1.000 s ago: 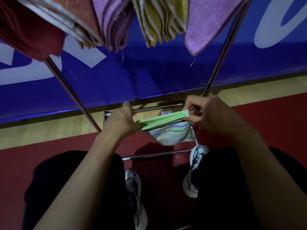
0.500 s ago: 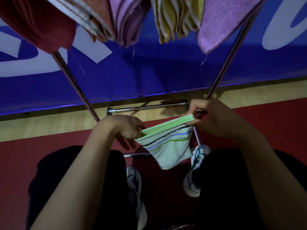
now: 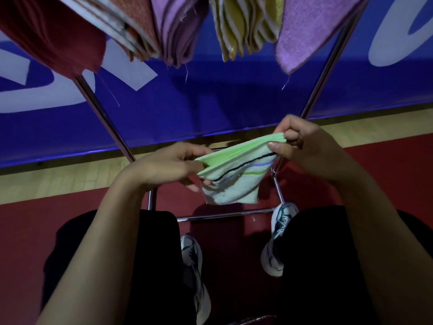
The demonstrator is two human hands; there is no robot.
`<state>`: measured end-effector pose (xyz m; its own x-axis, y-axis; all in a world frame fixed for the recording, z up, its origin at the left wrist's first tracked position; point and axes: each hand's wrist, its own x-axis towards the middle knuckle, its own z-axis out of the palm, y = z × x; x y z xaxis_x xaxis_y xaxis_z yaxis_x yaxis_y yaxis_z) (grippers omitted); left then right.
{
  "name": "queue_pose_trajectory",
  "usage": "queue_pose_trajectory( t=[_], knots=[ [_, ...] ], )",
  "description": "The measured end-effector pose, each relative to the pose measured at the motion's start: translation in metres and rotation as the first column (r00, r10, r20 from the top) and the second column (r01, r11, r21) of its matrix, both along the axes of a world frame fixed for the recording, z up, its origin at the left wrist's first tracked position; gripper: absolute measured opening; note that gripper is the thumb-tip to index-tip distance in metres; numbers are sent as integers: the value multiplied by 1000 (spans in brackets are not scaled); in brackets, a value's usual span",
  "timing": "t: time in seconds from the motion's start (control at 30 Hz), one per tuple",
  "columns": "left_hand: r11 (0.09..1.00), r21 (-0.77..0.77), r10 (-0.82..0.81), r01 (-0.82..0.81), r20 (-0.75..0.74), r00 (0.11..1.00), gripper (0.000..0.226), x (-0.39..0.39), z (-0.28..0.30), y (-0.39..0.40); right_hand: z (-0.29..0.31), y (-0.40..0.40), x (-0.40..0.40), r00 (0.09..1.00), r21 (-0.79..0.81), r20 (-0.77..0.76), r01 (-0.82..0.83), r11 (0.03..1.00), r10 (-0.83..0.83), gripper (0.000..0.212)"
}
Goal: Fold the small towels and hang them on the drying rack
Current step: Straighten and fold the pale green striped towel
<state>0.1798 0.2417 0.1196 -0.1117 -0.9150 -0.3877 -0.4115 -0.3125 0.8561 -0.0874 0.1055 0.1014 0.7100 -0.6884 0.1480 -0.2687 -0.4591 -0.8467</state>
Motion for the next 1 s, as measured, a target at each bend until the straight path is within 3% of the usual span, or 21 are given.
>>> queue_pose_trajectory(
  t=[0.1,0.2,0.27,0.4,0.6,0.7,0.87,1.0],
  knots=[
    [975,-64,218,-212,94,971,32,-3,-2,-6,-5,-1,1,998,-55,-59,3,998,-6,22],
    [914,-5,400,-405,-142,906,41,-6,0,-12,-6,-1,0,999,-83,-39,26,996,-30,22],
    [905,43,423,-424,-209,882,43,-8,1,-13,-4,-3,-1,1000,-38,-22,9,999,-10,22],
    [901,53,434,-430,-120,893,44,-13,0,-14,-1,0,-4,997,123,-29,-71,990,75,14],
    [810,-28,565,-585,-223,794,40,-14,0,-15,-1,0,-1,995,83,-68,-73,994,79,7],
    [815,-30,556,-579,-245,794,39,-14,-3,-17,-1,1,1,996,13,-70,-54,998,55,14],
    [892,-97,434,-442,-97,896,41,-6,-7,-15,2,2,2,997,-93,-77,-23,995,16,20],
    [933,-18,351,-359,-165,922,37,-10,-6,-13,7,5,0,1000,8,-25,14,1000,-14,22]
  ],
)
